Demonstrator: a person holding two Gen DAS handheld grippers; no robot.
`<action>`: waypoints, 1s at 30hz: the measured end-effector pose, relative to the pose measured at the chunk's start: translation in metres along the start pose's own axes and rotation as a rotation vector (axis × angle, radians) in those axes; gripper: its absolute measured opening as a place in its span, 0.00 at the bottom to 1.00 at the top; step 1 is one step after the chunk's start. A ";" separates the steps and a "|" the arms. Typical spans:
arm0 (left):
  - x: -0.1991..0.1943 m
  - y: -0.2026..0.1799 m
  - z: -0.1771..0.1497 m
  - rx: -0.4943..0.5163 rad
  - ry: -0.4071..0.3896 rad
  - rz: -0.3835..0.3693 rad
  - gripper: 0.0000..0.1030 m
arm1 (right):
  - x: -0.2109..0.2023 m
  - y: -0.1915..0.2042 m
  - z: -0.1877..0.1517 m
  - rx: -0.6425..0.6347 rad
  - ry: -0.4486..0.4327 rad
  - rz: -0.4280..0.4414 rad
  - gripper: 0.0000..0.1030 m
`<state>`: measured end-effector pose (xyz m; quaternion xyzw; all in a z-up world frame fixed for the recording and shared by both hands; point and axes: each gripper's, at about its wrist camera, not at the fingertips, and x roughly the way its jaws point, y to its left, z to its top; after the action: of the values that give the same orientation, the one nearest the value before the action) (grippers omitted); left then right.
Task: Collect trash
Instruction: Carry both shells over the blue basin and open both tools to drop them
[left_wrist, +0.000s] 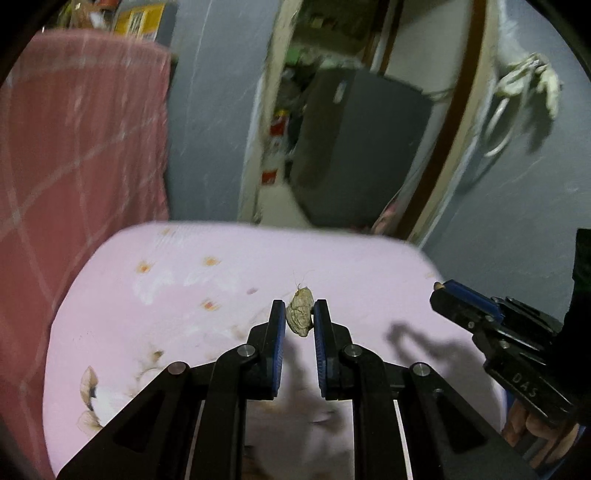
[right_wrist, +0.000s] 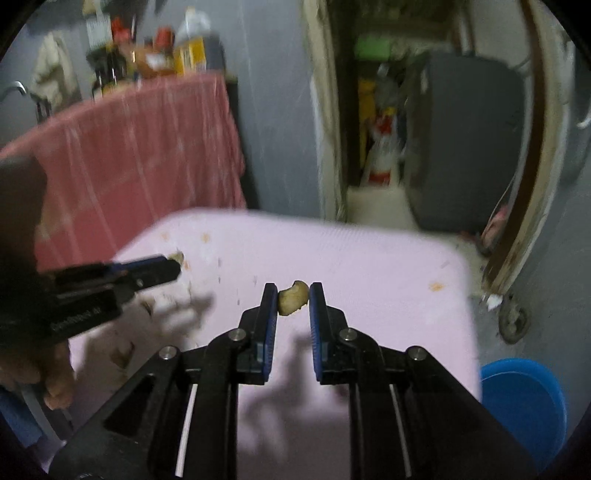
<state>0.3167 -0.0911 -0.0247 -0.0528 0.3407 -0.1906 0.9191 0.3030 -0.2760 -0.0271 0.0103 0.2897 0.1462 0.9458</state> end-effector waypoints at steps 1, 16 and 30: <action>-0.007 -0.009 0.001 0.005 -0.029 -0.016 0.12 | -0.015 -0.002 0.002 0.003 -0.046 -0.015 0.16; -0.067 -0.134 0.023 0.073 -0.303 -0.246 0.12 | -0.167 -0.046 0.002 0.003 -0.367 -0.216 0.16; -0.069 -0.238 0.003 0.188 -0.321 -0.317 0.12 | -0.235 -0.106 -0.045 0.071 -0.409 -0.353 0.16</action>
<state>0.1953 -0.2835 0.0732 -0.0492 0.1587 -0.3525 0.9209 0.1217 -0.4471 0.0523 0.0222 0.0948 -0.0365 0.9946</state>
